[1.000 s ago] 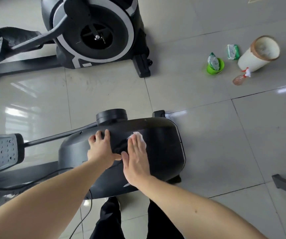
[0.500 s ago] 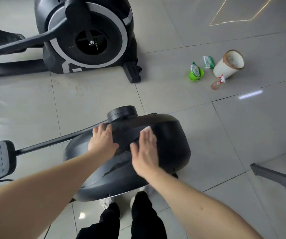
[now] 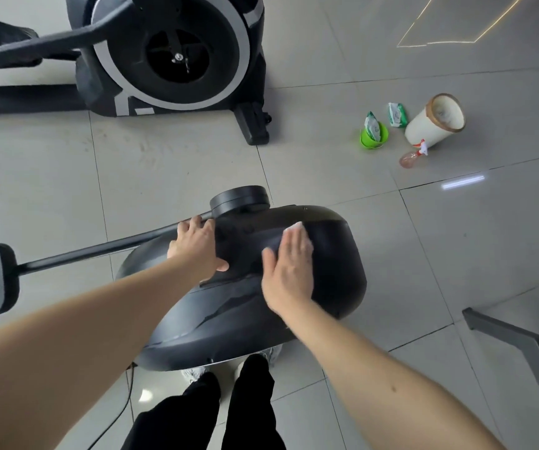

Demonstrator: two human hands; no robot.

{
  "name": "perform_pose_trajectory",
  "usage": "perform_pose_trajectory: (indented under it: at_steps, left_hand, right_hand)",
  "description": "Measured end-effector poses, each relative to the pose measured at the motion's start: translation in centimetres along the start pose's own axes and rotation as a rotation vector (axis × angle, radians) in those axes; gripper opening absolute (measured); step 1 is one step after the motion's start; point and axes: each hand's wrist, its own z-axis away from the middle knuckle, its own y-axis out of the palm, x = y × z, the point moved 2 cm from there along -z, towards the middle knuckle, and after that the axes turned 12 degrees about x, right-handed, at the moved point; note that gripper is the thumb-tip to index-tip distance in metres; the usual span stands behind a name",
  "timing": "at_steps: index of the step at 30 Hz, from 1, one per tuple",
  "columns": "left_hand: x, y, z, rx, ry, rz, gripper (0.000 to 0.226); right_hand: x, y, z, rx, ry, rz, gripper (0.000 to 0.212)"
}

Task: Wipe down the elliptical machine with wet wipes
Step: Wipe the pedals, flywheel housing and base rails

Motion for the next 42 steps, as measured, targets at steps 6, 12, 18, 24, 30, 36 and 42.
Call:
perform_pose_trajectory:
  at_steps: [6,12,18,24,30,36,42]
  left_hand:
    - [1.2,-0.3,-1.1,0.048,-0.014,0.042,0.106]
    - [2.1,-0.1,-1.6,0.029,-0.042,0.049,0.118]
    - [3.1,1.0,-1.4,0.010,-0.085,0.168,0.132]
    - [3.5,1.8,-1.3,-0.017,-0.085,0.246,0.132]
    - [3.7,2.1,-0.7,-0.057,-0.066,0.309,0.132]
    - [7.6,2.4,0.3,-0.190,-0.085,0.571,0.094]
    - [12.1,4.0,1.0,-0.286,-0.096,0.695,0.028]
  right_hand:
    - [-2.1,-0.3,-0.1,0.005,-0.262,0.114,0.070]
    - [-1.8,-1.9,-5.5,-0.062,0.132,-0.054,0.081]
    - [1.6,1.3,2.3,0.030,-0.395,0.109,0.071]
    - [-5.3,-3.3,-6.4,0.066,0.075,-0.092,0.072]
    - [1.6,-1.5,-4.2,-0.109,-0.068,0.064,0.074]
    - [6.4,1.0,-1.1,0.073,-0.572,0.215,0.067]
    - [0.8,-1.6,-3.5,-0.018,-0.050,0.082,0.068]
